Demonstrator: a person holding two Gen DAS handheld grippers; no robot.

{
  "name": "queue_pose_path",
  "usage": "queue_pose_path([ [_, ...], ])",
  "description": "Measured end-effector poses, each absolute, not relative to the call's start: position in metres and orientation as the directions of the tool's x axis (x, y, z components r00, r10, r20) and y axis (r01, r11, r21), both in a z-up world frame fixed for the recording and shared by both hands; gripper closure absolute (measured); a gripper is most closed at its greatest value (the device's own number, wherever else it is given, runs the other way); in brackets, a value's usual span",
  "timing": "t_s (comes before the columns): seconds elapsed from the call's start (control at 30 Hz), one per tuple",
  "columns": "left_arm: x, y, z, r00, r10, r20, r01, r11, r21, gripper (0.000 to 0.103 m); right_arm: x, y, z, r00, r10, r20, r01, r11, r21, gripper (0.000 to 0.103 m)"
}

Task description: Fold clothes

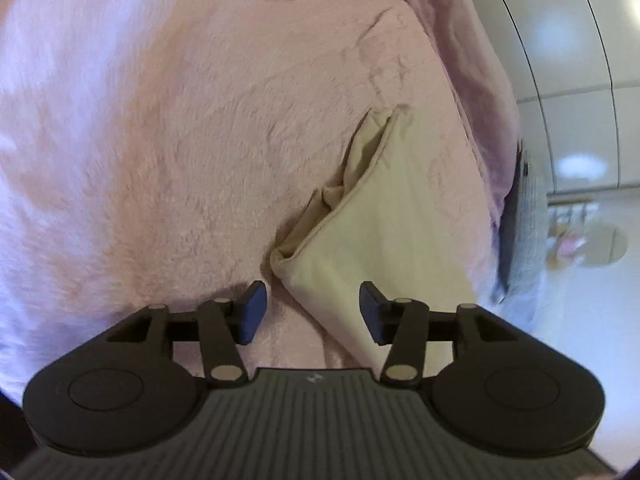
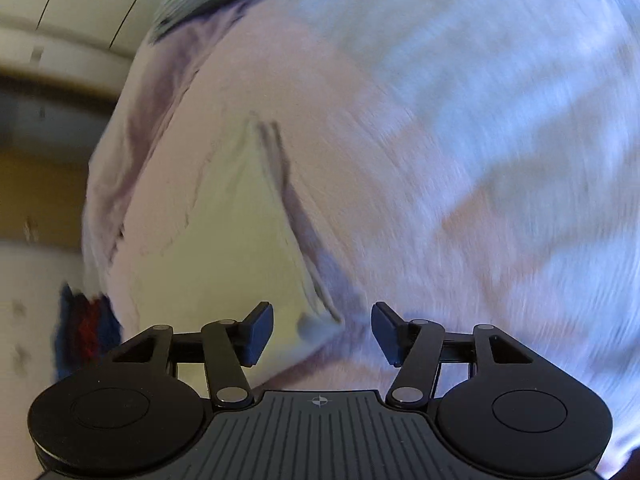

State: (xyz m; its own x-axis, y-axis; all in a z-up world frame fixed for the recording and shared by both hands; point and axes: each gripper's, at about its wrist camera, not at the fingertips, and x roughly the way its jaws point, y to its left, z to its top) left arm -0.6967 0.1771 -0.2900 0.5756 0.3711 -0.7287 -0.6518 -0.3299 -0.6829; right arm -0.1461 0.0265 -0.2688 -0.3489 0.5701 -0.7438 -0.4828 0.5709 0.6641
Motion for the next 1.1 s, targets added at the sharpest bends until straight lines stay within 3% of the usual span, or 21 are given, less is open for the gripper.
queue_pose_path([
  [0.03,-0.697,0.181,-0.297,0.573,0.377,-0.727,-0.650,-0.330,-0.684,0.063,-0.150,0.027,-0.277,-0.350,0.583,-0.733,-0.461,0.574,0.676,0.045],
  [0.07,-0.697,0.185,-0.304,0.570,0.384,-0.726,-0.650,-0.330,-0.685,0.077,-0.154,0.027,-0.285,-0.351,0.595,-0.723,-0.439,0.577,0.689,0.046],
  [0.1,-0.697,0.189,-0.310,0.568,0.390,-0.725,-0.649,-0.330,-0.686,0.097,-0.155,0.027,-0.290,-0.346,0.598,-0.722,-0.429,0.584,0.689,0.078],
  [0.13,-0.698,0.192,-0.312,0.572,0.380,-0.727,-0.661,-0.312,-0.683,0.097,-0.154,0.028,-0.292,-0.337,0.593,-0.731,-0.430,0.594,0.680,0.094],
  [0.27,-0.696,0.202,-0.302,0.560,0.327,-0.761,-0.755,-0.178,-0.632,0.092,-0.152,0.033,-0.297,-0.300,0.566,-0.768,-0.451,0.625,0.637,0.093],
  [0.33,-0.691,0.204,-0.284,0.482,0.296,-0.824,-0.846,-0.086,-0.526,0.089,-0.156,0.037,-0.281,-0.258,0.525,-0.811,-0.529,0.626,0.574,0.086],
  [0.4,-0.687,0.209,-0.264,0.396,0.314,-0.863,-0.907,-0.013,-0.421,0.091,-0.161,0.039,-0.256,-0.147,0.484,-0.863,-0.617,0.637,0.462,0.069],
  [0.5,-0.677,0.215,-0.232,0.291,0.396,-0.871,-0.957,0.105,-0.272,0.092,-0.180,0.052,-0.223,-0.017,0.532,-0.846,-0.760,0.543,0.357,0.069],
  [0.6,-0.651,0.238,-0.225,0.370,0.423,-0.827,-0.929,0.191,-0.318,0.092,-0.203,0.073,-0.204,0.048,0.601,-0.798,-0.861,0.430,0.272,0.069],
  [0.73,-0.600,0.265,-0.243,0.421,0.450,-0.787,-0.894,0.354,-0.276,0.089,-0.234,0.117,-0.225,0.087,0.651,-0.754,-0.917,0.349,0.195,0.069],
  [0.83,-0.579,0.274,-0.276,0.329,0.426,-0.843,-0.900,0.411,-0.143,0.083,-0.237,0.138,-0.262,0.120,0.598,-0.793,-0.935,0.337,0.113,0.069],
  [0.93,-0.580,0.282,-0.284,0.326,0.392,-0.860,-0.904,0.396,-0.162,0.082,-0.224,0.142,-0.278,0.114,0.561,-0.820,-0.903,0.402,0.150,0.068],
  [1.1,-0.579,0.275,-0.247,0.303,0.426,-0.853,-0.913,0.385,-0.132,0.086,-0.232,0.125,-0.237,0.134,0.606,-0.784,-0.910,0.389,0.145,0.068],
])
